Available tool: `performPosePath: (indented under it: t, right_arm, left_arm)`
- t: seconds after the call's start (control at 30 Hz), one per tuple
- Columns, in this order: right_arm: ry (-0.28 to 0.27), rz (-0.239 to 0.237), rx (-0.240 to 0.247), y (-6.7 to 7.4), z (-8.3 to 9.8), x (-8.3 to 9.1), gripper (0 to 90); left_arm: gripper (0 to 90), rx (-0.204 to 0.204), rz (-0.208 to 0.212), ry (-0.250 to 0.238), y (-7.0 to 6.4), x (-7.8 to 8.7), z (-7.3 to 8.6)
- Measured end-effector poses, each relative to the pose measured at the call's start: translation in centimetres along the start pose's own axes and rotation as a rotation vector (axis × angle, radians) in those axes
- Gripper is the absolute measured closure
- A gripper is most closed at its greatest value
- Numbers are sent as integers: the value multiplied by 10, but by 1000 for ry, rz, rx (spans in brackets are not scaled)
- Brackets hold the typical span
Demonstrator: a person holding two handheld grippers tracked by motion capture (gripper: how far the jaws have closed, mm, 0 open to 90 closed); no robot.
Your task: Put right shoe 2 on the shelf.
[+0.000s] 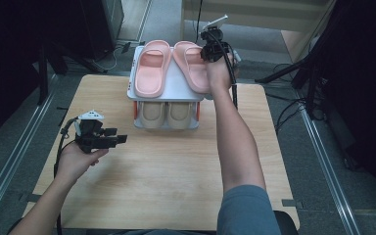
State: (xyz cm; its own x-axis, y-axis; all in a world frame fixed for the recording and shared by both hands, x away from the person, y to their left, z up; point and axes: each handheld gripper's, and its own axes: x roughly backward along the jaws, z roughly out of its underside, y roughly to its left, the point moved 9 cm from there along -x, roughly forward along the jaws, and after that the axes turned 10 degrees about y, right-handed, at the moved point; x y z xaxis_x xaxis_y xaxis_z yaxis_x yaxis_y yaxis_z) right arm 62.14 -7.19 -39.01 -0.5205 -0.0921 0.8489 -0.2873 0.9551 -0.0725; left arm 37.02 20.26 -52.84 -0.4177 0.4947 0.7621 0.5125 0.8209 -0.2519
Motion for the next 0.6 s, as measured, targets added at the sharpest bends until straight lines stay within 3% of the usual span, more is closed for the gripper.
performPosePath:
  t: [0.27, 0.43, 0.6]
  right_arm:
    - [-3, -25, -10, 10, 1, -5, 737]
    - [-36, -91, 12, 12, 5, 4, 665]
    - [-48, -154, 37, 9, 15, 13, 648]
  left_arm:
    - [420, -3, 2, 9, 1, 0, 1]
    - [422, -5, 1, 13, 0, -2, 1]
    - [421, -4, -4, 10, -1, -2, 0]
